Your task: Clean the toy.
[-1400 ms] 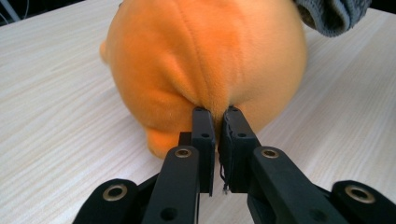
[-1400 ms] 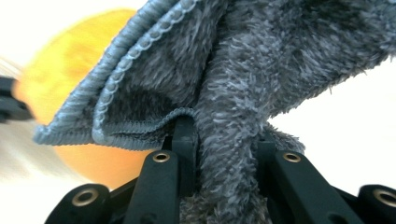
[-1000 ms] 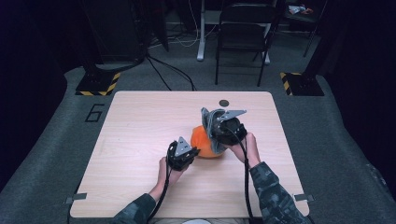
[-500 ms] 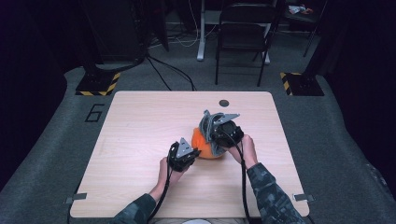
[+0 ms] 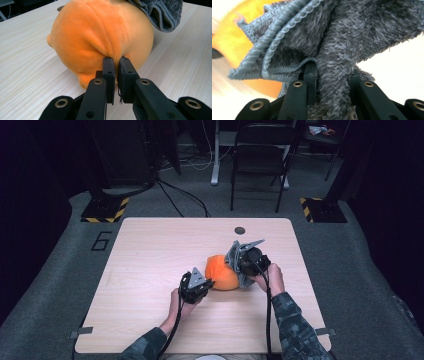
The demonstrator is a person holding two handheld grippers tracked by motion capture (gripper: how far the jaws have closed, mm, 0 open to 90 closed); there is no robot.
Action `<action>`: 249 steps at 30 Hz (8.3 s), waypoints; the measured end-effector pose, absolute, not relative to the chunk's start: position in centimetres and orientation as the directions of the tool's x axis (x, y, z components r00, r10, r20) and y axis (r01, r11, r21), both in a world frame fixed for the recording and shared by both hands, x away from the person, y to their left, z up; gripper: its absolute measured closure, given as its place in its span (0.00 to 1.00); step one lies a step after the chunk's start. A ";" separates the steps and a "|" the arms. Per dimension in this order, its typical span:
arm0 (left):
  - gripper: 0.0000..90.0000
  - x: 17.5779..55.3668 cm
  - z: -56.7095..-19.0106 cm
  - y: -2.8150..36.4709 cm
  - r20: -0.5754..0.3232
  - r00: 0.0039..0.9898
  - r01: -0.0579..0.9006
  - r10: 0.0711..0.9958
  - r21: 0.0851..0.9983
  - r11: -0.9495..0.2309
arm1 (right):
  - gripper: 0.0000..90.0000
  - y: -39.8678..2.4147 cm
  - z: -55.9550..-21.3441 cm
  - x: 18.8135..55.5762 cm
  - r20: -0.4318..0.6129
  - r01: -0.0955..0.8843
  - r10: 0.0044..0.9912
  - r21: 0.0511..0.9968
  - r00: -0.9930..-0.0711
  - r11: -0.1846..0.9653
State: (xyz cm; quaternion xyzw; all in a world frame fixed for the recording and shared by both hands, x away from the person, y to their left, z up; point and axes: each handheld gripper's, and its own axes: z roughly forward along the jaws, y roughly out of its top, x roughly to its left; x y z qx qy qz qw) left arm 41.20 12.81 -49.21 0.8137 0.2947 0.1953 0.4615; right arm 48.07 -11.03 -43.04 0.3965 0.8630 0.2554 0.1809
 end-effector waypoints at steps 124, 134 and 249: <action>0.59 40.4 -49.4 11.9 0.194 0.657 0.253 0.728 0.853 -0.456 | 0.78 -8.5 -42.2 46.7 -0.157 0.499 0.735 0.639 -0.660 0.585; 0.78 41.2 -50.4 12.1 0.124 0.674 0.304 0.728 0.852 -0.426 | 0.78 -8.6 -42.4 46.9 -0.135 0.498 0.731 0.649 -0.669 0.575; 0.93 41.5 -49.9 13.0 0.069 0.735 0.297 0.674 0.862 -0.412 | 0.77 -12.0 -41.3 47.9 -0.067 0.586 0.795 0.639 -0.603 0.498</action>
